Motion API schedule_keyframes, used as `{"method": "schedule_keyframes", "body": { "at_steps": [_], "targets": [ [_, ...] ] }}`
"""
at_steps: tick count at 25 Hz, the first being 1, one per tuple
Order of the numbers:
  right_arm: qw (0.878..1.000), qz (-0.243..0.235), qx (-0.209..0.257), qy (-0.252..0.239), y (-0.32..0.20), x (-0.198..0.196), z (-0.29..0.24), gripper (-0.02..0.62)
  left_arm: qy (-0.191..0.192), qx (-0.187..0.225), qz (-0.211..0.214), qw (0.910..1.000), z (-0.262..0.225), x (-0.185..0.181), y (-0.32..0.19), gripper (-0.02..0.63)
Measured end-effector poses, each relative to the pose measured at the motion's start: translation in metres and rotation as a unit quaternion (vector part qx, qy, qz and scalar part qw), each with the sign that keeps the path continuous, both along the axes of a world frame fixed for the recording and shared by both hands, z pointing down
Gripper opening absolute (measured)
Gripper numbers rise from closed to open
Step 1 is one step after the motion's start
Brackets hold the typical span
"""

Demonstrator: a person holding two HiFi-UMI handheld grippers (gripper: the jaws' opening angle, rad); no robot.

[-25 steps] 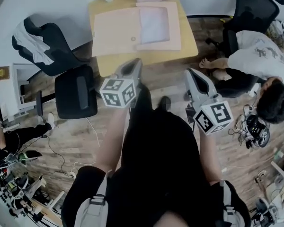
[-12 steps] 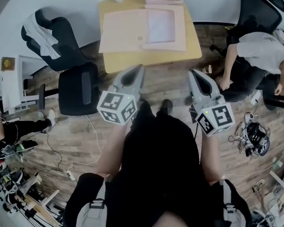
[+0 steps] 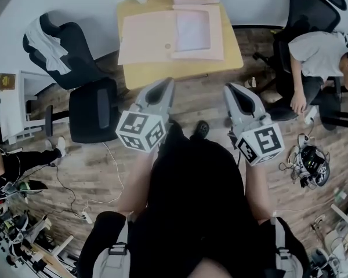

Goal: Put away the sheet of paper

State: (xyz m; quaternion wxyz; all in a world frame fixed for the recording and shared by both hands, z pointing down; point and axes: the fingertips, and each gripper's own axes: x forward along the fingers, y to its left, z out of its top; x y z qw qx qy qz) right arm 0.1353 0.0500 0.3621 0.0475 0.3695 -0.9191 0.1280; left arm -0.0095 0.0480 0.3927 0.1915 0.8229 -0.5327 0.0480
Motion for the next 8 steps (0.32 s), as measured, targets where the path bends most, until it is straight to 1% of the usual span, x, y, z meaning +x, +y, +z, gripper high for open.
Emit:
{"method": "schedule_keyframes", "body": {
  "at_steps": [8],
  "targets": [
    [1.0, -0.004, 0.006, 0.002, -0.004, 0.005, -0.001, 0.003, -0.007, 0.008, 0.009, 0.9999, -0.004, 0.011, -0.008, 0.011]
  ]
}}
